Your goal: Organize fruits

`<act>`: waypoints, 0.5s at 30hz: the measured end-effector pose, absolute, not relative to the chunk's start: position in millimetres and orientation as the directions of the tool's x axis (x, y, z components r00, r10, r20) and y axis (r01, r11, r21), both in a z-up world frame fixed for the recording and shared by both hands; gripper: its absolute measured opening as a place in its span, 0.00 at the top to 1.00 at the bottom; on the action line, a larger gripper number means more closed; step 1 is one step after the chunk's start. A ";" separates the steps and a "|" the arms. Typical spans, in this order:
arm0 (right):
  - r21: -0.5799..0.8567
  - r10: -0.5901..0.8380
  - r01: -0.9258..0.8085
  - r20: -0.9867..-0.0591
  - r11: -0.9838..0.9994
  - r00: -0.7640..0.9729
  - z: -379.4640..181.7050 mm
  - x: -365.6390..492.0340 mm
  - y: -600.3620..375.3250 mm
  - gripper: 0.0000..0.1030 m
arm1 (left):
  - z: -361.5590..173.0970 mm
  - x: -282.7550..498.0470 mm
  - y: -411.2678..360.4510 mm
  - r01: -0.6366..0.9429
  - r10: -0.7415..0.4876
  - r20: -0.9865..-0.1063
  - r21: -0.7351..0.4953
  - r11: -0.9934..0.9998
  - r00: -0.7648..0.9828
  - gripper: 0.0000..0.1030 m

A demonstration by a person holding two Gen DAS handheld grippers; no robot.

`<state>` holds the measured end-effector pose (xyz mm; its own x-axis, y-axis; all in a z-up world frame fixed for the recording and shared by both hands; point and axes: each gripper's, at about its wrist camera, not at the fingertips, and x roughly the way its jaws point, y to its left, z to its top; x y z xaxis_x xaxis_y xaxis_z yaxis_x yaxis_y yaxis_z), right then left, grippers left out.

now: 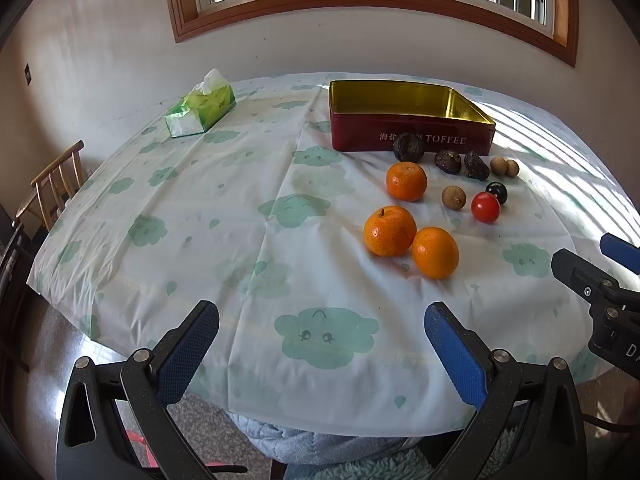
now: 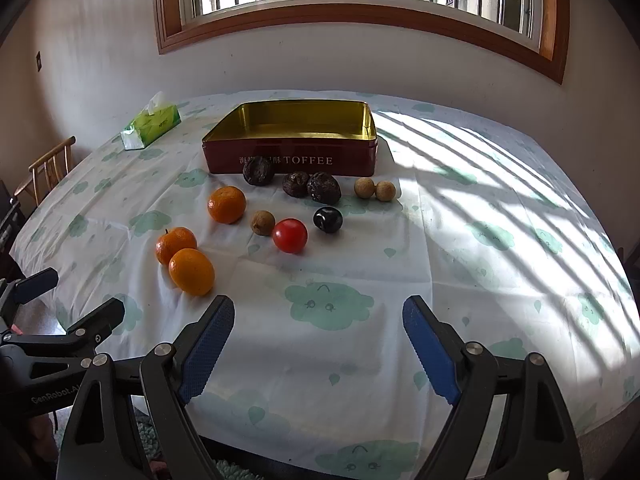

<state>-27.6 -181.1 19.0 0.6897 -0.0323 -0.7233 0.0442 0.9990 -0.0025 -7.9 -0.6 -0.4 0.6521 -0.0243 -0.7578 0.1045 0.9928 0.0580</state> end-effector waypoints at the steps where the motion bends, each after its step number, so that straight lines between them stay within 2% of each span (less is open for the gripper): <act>1: -0.003 -0.032 0.043 -0.724 0.999 0.690 18.5 -27.7 -180.5 0.18 | -0.4 -7.4 -1.4 0.105 -0.024 -0.758 0.058 0.993 0.652 0.01; 15: -0.009 -0.031 0.037 -0.727 0.999 0.686 18.1 -28.0 -177.4 0.19 | -1.0 -8.6 -0.7 0.104 -0.024 -0.757 0.058 0.993 0.653 0.01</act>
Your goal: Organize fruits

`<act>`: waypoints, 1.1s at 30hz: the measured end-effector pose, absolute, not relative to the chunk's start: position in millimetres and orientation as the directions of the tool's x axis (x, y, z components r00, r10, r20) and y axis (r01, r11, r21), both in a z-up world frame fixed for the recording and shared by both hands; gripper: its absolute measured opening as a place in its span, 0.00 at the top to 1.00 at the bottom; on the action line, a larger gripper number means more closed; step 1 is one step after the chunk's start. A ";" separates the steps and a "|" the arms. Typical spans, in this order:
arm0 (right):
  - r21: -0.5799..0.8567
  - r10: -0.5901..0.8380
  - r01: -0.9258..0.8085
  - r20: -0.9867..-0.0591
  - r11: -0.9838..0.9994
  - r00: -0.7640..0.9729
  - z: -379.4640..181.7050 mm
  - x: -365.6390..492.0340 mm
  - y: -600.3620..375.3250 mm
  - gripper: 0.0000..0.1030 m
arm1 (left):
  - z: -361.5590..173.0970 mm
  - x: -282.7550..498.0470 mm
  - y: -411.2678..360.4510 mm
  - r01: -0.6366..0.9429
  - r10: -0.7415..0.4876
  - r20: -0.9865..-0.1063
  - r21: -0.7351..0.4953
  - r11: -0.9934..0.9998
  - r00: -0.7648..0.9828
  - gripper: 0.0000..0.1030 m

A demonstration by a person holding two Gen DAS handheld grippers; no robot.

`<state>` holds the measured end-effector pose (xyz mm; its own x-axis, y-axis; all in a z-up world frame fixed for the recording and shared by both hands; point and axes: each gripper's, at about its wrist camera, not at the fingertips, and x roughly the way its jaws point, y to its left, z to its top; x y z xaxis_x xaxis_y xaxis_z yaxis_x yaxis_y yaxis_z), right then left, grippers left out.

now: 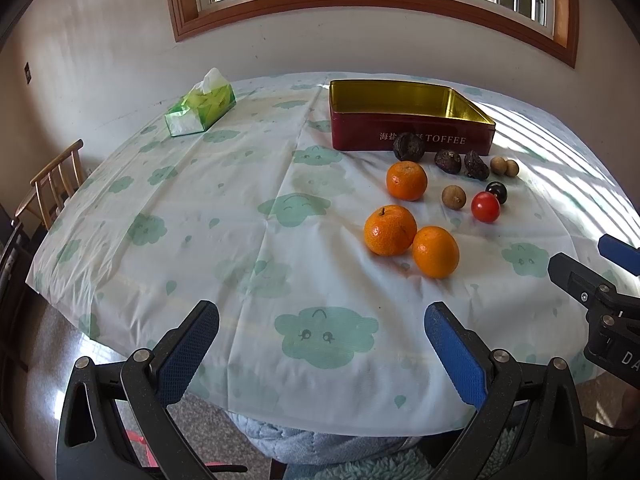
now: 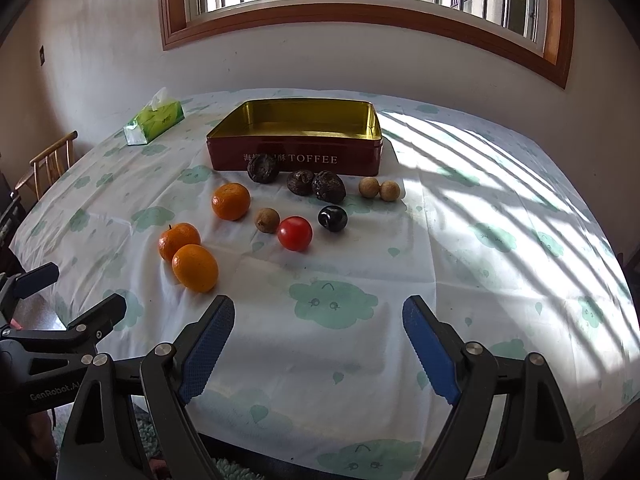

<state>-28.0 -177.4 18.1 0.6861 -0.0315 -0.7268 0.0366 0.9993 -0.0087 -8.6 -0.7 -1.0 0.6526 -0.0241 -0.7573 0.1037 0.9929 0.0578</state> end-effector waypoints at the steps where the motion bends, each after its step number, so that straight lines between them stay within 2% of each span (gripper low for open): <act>1: -0.010 -0.032 0.035 -0.727 0.999 0.685 17.9 -27.9 -176.7 0.19 | -0.8 -8.4 -1.6 0.104 -0.024 -0.758 0.058 0.993 0.652 0.01; 33: -0.040 -0.010 -0.030 -0.750 0.999 0.661 12.4 -25.5 -161.0 0.19 | -9.5 -6.9 8.4 0.093 -0.031 -0.772 0.036 0.995 0.634 0.01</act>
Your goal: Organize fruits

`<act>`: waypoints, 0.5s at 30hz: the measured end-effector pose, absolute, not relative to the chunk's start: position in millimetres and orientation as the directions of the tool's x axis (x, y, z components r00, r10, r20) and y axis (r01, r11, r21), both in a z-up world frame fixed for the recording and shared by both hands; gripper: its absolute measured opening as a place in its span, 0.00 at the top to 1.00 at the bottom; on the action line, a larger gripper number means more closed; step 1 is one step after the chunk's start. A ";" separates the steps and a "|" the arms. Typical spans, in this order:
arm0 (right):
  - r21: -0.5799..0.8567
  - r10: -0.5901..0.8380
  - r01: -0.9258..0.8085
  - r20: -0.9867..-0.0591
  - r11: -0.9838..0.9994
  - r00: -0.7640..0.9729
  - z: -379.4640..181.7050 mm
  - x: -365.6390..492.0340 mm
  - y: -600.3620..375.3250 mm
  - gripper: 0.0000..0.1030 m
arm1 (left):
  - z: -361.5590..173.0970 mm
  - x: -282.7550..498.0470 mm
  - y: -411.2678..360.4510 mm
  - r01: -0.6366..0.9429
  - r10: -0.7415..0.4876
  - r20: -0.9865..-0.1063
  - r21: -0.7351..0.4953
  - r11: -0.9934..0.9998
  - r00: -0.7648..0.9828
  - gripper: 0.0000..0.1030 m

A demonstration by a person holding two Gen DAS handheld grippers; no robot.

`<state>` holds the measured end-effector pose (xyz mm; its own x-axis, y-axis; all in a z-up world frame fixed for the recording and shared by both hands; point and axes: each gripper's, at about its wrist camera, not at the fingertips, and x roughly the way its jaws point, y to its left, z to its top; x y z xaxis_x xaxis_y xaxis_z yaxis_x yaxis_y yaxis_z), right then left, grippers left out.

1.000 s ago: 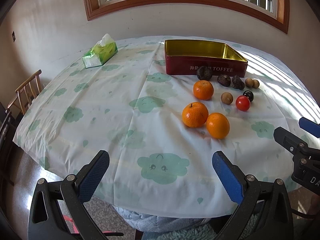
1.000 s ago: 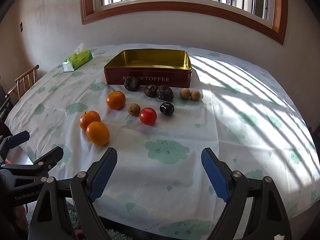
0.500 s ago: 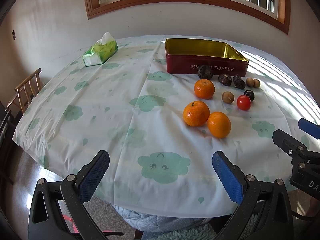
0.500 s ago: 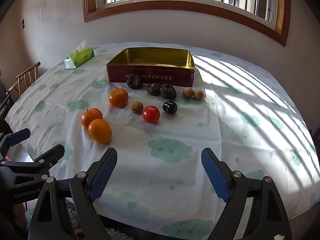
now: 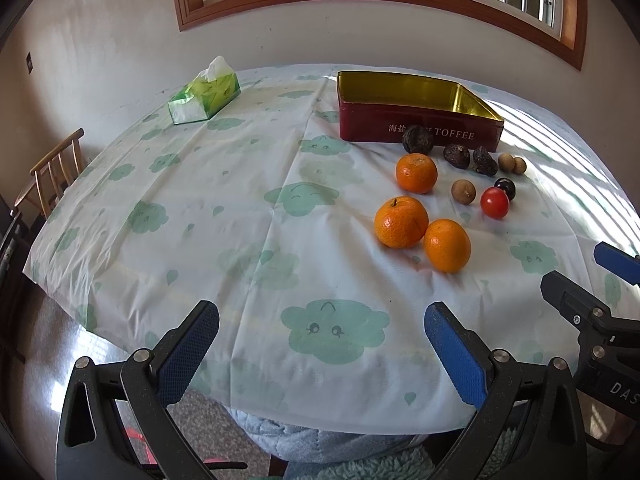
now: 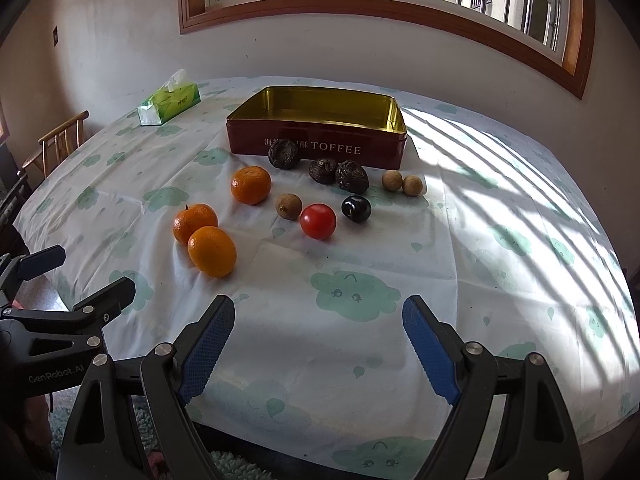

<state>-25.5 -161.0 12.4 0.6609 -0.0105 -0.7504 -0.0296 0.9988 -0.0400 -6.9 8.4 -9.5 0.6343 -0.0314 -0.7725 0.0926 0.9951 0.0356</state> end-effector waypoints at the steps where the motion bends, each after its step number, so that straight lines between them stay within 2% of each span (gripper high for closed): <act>1: -0.042 -0.009 -0.034 -0.751 0.999 0.661 12.3 -25.5 -160.0 0.19 | -9.6 -6.8 9.0 0.092 -0.031 -0.773 0.035 0.995 0.634 0.01; 15: -0.032 0.042 -0.104 -0.772 0.994 0.634 7.8 -16.0 -150.7 0.21 | -8.3 -2.7 22.0 0.059 -0.017 -0.764 0.027 0.998 0.645 0.01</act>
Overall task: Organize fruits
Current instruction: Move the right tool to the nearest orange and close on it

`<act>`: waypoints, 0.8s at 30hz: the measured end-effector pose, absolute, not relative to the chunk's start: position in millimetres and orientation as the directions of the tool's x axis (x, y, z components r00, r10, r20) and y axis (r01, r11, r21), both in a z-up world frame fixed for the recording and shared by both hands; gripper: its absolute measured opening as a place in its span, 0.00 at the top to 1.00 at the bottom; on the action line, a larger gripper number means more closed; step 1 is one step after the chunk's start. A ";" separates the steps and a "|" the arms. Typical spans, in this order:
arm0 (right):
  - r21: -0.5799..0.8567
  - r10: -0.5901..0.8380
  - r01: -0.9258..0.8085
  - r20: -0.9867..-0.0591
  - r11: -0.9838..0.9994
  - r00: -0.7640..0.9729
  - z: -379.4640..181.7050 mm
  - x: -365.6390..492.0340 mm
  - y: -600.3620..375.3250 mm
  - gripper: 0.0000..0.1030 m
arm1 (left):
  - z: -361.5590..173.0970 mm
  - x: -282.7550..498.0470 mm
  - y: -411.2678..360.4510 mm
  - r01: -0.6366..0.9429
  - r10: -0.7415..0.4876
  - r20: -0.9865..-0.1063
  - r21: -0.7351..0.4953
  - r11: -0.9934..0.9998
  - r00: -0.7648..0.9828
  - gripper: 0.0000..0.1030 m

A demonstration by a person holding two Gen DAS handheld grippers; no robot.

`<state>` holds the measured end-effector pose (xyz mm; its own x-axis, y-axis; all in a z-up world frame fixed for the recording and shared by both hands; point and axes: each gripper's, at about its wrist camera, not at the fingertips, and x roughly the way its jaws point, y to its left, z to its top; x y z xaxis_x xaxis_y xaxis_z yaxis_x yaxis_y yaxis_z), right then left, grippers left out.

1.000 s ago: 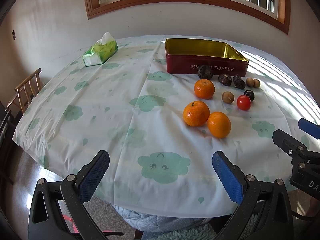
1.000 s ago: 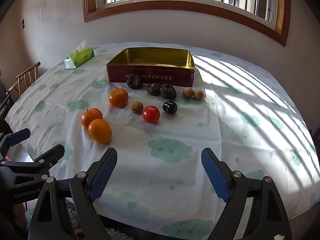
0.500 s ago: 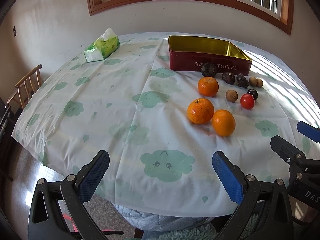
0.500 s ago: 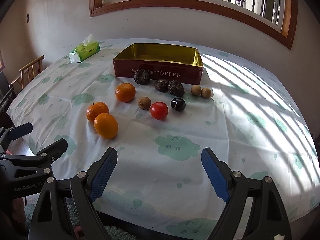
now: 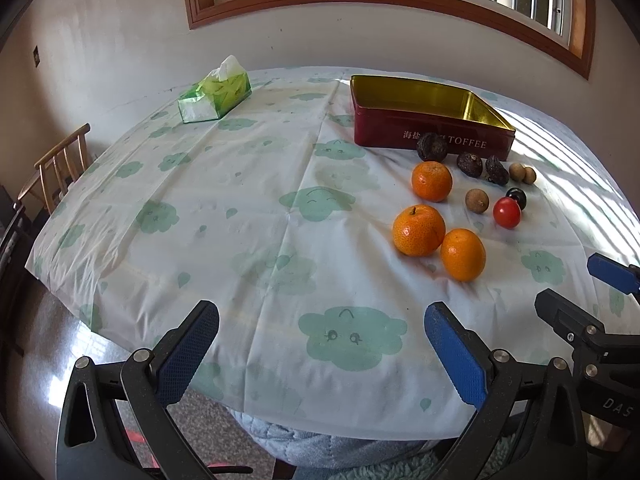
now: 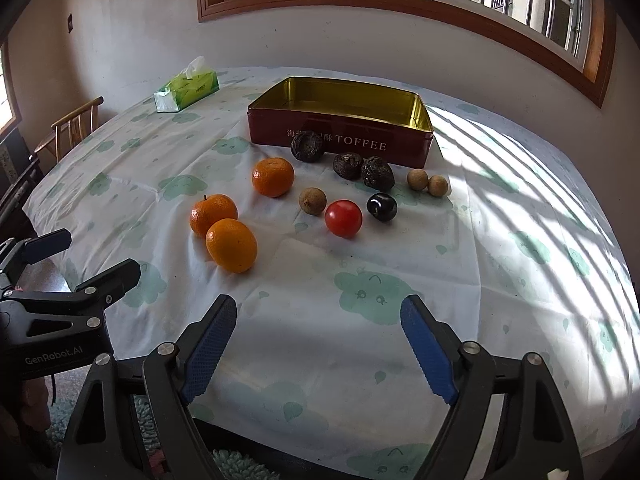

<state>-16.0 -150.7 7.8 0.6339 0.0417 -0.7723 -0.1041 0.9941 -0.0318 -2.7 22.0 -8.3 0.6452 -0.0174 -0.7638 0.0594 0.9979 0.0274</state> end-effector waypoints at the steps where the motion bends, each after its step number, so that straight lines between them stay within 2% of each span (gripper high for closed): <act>1: -0.031 0.049 -0.115 -0.774 0.993 0.631 7.4 -14.7 -148.9 0.21 | -8.5 -1.7 23.7 0.054 -0.013 -0.762 0.029 0.998 0.647 0.01; 10: -0.061 0.079 -0.209 -0.794 0.976 0.603 -0.9 2.2 -127.5 0.22 | -15.6 9.6 42.6 0.029 -0.005 -0.771 0.017 0.999 0.637 0.01; 12: -0.065 0.088 -0.233 -0.801 0.970 0.591 -4.6 6.8 -121.8 0.31 | -17.8 11.4 45.2 0.022 0.000 -0.773 0.018 1.000 0.634 0.01; 16: -0.060 0.103 -0.262 -0.817 0.963 0.567 -13.5 17.8 -111.9 0.34 | -22.3 14.3 50.0 0.012 0.007 -0.780 0.020 1.000 0.625 0.01; 18: -0.056 0.109 -0.269 -0.821 0.962 0.561 -16.8 23.2 -108.1 0.41 | -24.0 15.4 51.3 0.013 0.008 -0.783 0.020 1.000 0.622 0.04; 24: -0.023 0.136 -0.281 -0.833 0.960 0.536 -25.8 36.4 -102.3 0.49 | -29.9 20.6 53.3 0.016 0.009 -0.794 0.024 1.000 0.608 0.05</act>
<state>36.4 -102.3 -25.8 0.5355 0.1361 -0.8335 -0.2805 0.9596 -0.0235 20.6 53.3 -29.9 0.6076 0.0091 -0.7942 0.0160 0.9996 0.0238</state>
